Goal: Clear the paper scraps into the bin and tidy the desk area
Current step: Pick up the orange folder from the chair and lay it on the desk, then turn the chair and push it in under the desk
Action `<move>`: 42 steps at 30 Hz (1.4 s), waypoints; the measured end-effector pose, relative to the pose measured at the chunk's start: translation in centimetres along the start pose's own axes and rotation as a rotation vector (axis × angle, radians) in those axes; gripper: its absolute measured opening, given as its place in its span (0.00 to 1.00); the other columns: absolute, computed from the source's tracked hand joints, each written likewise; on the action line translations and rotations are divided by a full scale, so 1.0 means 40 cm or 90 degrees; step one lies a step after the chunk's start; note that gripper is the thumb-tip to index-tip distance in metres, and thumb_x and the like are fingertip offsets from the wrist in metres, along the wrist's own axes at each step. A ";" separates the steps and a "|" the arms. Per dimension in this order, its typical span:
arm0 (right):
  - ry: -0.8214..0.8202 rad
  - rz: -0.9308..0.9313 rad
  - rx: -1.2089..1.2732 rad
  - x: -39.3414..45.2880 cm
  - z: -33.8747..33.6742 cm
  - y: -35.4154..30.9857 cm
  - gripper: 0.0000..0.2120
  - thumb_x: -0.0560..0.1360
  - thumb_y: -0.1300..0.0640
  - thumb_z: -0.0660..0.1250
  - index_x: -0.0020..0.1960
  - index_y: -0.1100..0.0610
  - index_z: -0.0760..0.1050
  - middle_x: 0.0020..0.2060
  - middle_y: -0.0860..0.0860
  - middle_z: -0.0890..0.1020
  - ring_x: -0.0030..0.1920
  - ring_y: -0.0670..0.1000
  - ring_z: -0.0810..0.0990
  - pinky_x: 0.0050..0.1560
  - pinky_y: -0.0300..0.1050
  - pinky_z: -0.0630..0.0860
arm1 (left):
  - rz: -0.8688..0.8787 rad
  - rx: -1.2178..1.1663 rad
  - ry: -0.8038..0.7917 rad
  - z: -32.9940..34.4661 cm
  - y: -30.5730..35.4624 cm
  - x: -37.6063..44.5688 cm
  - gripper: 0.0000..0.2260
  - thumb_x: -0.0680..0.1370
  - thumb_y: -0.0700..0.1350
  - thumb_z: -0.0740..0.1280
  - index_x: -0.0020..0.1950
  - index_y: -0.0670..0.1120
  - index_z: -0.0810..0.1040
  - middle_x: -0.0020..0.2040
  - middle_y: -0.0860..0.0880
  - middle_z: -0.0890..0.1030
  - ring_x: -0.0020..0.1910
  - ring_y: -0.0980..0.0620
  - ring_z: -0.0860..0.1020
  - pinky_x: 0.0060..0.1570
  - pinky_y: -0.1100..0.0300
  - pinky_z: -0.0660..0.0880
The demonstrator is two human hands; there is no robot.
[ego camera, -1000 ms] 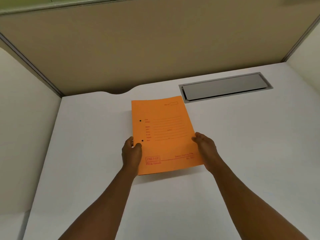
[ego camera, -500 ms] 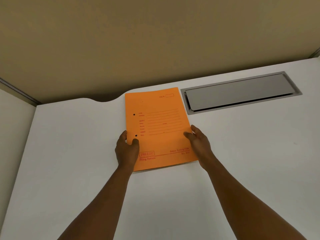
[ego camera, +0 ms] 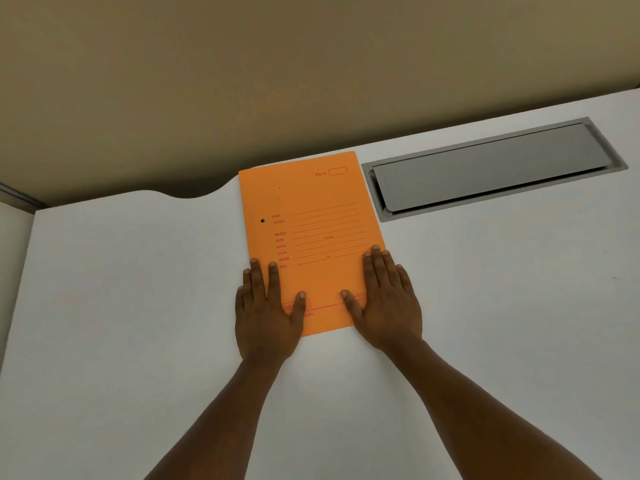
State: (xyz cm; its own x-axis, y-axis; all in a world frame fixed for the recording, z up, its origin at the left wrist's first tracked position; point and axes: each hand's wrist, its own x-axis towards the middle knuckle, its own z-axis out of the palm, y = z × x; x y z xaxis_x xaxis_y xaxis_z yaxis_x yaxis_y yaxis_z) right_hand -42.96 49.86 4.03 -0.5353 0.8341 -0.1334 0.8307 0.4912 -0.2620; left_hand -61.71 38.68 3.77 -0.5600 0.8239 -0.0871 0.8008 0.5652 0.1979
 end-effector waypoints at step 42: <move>0.098 -0.030 0.051 -1.363 -0.200 -0.247 0.46 0.70 0.24 0.33 0.79 0.50 0.41 0.79 0.48 0.41 0.77 0.48 0.36 0.75 0.52 0.35 | 0.158 -0.027 0.035 -0.364 -0.144 -1.305 0.41 0.74 0.70 0.36 0.80 0.46 0.45 0.81 0.47 0.44 0.79 0.49 0.43 0.75 0.53 0.42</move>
State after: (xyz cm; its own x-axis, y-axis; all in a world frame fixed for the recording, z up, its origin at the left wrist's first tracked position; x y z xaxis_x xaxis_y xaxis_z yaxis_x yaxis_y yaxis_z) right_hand -20.77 1.54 21.52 -0.5381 0.8425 0.0274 0.7873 0.5139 -0.3406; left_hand -40.17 -8.17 21.39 -0.3590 0.9331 0.0230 0.9063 0.3426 0.2476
